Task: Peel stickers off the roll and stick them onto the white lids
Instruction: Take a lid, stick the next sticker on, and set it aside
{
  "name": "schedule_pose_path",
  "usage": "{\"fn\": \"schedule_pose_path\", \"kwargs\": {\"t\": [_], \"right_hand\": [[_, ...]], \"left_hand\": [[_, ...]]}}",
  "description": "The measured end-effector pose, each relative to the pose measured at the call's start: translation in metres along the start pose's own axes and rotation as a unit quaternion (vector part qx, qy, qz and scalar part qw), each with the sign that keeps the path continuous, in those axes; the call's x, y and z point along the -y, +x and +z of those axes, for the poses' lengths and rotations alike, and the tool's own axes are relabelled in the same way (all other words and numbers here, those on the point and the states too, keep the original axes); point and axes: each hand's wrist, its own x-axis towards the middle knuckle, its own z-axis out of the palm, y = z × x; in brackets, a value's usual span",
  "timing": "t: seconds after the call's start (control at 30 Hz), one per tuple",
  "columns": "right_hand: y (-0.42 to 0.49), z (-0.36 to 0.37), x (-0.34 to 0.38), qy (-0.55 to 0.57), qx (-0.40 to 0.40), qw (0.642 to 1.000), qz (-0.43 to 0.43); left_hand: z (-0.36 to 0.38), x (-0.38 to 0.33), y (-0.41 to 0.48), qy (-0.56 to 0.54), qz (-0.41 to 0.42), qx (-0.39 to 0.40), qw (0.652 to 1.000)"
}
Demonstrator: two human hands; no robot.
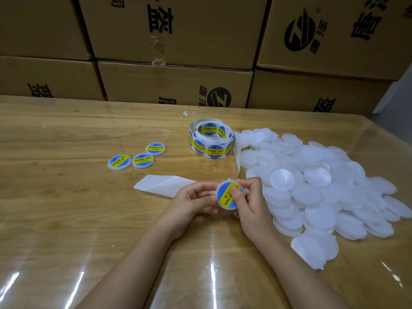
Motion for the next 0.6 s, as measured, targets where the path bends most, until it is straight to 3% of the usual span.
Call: {"fn": "schedule_pose_path", "kwargs": {"t": [0.4, 0.6], "right_hand": [[0.0, -0.0023, 0.0076, 0.024, -0.014, 0.999, 0.016], [-0.0001, -0.0001, 0.0099, 0.029, 0.039, 0.999, 0.005]], "left_hand": [[0.0014, -0.0012, -0.0022, 0.027, -0.005, -0.003, 1.0], [-0.0006, -0.0023, -0.0025, -0.002, -0.008, -0.016, 1.0]]}}
